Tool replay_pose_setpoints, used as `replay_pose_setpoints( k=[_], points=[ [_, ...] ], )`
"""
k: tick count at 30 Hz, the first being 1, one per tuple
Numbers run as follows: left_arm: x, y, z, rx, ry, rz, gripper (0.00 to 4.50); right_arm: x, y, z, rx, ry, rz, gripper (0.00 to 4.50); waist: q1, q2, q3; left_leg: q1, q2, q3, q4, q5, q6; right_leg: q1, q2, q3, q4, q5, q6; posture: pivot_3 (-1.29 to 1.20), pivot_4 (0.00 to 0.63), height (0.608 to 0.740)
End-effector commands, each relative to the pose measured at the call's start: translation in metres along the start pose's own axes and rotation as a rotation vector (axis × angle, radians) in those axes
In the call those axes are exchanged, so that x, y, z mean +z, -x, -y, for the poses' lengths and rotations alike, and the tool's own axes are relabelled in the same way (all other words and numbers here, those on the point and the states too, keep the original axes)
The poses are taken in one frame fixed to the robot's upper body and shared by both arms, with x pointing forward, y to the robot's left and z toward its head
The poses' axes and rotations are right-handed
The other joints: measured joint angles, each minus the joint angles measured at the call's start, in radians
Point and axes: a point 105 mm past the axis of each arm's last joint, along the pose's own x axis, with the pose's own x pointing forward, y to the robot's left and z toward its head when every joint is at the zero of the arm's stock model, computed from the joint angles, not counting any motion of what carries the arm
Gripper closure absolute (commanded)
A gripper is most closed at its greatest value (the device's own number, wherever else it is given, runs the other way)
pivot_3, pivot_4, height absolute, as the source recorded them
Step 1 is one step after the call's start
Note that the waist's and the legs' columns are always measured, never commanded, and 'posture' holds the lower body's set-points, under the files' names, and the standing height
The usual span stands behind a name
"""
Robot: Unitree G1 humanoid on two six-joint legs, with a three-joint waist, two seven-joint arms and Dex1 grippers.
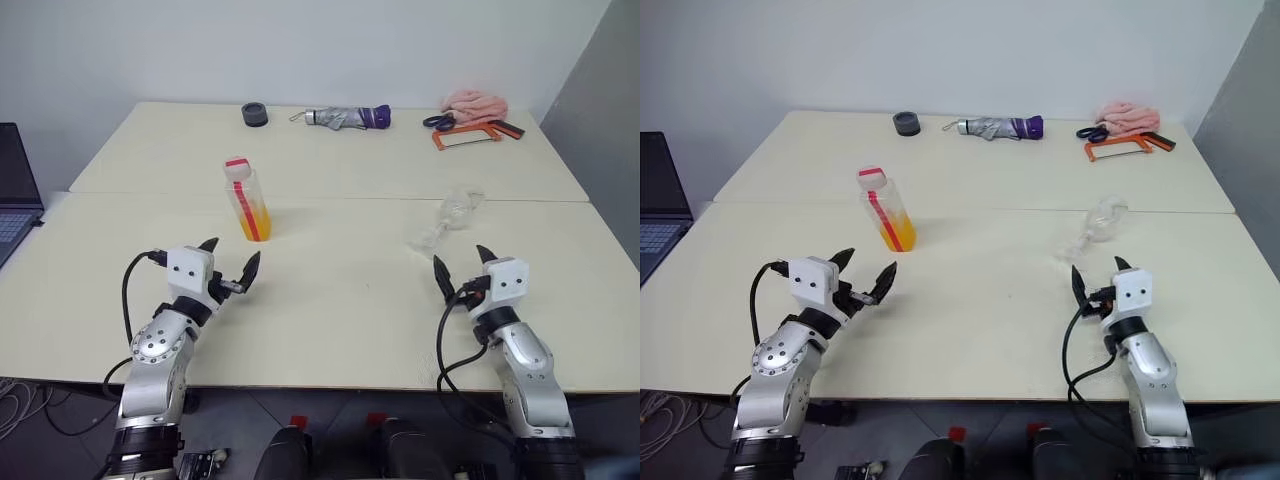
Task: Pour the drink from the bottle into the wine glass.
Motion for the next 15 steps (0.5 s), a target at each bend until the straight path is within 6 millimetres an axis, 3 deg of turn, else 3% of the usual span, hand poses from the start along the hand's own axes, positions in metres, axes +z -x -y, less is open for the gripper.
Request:
replay_pose_setpoints(
  k=[1, 6, 15],
  points=[
    [0.009, -0.006, -0.006, 0.056, -0.021, 0.034, 0.1, 0.028, -0.002, -0.014, 0.133, -0.015, 0.087, 0.0, 0.0, 0.0, 0.0, 0.0, 0.0, 0.0, 0.0, 0.0, 0.0, 0.0, 0.0, 0.0, 0.0, 0.0, 0.0, 0.0, 0.15, 0.74],
    [0.019, -0.02, -0.006, 0.07, 0.006, 0.053, 0.1, 0.057, 0.003, -0.057, 0.485, -0.056, 0.07, 0.0, 0.0, 0.0, 0.0, 0.0, 0.0, 0.0, 0.0, 0.0, 0.0, 0.0, 0.0, 0.0, 0.0, 0.0, 0.0, 0.0, 0.15, 0.74],
    [0.032, -0.047, 0.0, 0.049, 0.0, 0.042, 0.1, 0.08, 0.008, -0.082, 0.723, -0.112, 0.017, 0.0, 0.001, 0.0, 0.0, -0.001, -0.002, -0.002, 0.002, 0.0, 0.0, 0.001, 0.0, -0.002, 0.0, 0.0, 0.0, 0.0, 0.15, 0.74]
  ],
)
